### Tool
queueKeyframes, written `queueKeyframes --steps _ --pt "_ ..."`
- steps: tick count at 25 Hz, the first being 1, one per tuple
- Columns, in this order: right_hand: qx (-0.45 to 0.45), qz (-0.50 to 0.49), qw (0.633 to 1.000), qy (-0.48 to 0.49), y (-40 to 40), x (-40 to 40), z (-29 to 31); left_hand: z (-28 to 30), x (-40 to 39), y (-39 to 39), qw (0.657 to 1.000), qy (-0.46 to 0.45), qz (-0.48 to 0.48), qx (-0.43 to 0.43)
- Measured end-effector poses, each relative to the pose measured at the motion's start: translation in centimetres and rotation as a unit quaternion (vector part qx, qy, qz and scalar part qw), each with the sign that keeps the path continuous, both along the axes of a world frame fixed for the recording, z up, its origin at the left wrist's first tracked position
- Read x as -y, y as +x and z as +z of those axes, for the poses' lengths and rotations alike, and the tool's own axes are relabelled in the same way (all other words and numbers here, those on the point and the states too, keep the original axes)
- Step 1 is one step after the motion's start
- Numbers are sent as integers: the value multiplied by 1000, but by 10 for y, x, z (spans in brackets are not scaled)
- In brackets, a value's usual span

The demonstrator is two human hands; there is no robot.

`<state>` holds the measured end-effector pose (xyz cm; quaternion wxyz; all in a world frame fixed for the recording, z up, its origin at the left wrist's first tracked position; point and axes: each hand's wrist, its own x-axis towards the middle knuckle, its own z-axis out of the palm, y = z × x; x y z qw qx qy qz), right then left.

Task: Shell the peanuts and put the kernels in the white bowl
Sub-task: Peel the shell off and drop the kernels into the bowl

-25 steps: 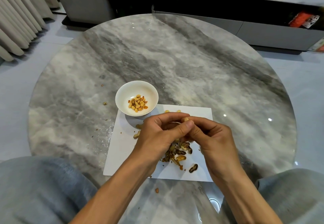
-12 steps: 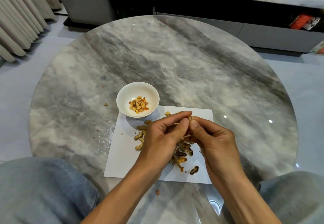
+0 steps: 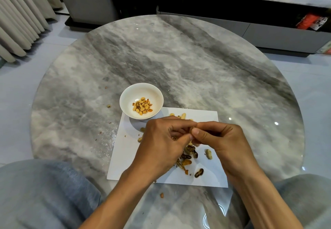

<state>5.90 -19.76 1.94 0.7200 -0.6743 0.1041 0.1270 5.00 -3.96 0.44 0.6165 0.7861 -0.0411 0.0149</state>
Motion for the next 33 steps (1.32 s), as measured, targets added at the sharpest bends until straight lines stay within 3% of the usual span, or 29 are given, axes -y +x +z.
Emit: queueKeyframes --steps 8,17,27,30,33 --pt "48 0 999 6 -4 -4 9 -1 0 -1 996 -85 20 -2" --pt "11 -21 999 44 -5 -5 7 -2 -5 3 994 -110 0 -10" --pt "-98 -72 979 166 -3 -6 -1 4 -1 1 976 -183 37 -114" --pt "-87 -78 981 155 -4 -9 -5 2 6 0 937 -265 81 -214" --pt "66 -45 995 -56 -9 -14 -11 1 14 -1 847 -424 104 -302"
